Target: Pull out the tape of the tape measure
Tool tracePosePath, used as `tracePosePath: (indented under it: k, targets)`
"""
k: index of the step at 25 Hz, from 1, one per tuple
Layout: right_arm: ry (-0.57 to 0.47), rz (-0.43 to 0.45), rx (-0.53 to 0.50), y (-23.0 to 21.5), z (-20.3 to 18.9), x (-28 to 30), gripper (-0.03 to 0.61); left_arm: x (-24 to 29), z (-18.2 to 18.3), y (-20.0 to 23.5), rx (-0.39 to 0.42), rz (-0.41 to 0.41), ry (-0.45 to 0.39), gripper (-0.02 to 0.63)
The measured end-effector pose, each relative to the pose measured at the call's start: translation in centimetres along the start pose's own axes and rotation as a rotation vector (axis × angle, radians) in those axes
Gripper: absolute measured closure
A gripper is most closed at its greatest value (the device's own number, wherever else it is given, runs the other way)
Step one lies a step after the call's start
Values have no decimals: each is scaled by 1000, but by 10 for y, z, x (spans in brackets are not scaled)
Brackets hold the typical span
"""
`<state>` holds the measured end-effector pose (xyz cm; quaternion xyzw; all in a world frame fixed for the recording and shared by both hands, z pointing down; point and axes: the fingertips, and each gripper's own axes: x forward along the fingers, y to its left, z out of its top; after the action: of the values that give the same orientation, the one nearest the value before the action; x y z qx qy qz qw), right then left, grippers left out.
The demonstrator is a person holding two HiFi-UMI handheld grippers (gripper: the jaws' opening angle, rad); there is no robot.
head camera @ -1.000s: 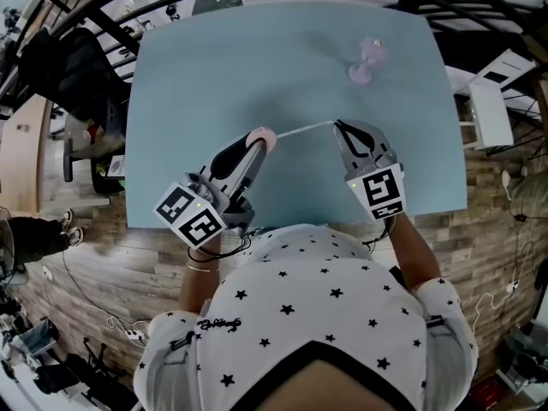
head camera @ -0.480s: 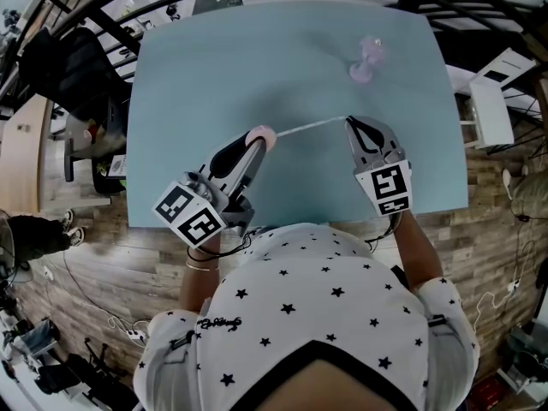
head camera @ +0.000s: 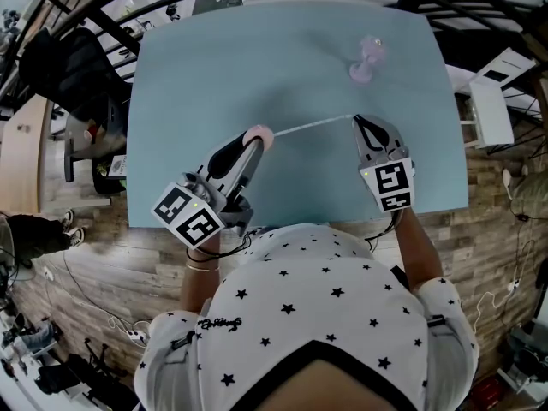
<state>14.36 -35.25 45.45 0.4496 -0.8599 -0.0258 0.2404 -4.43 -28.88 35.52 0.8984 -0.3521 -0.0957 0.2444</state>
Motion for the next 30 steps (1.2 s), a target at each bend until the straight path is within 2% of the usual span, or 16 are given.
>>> tracePosePath:
  k: [10,22,30]
  targets:
    - [44,-61,30,-23,-17,-1,578,-4,3,4,5,13,-8,528]
    - [-37,27,11,6,14,-5,577,3,-1,-3,11,3,4,528]
    - [-59,40,18,11,21,-5,577,1,-2,4,16,26,5,528]
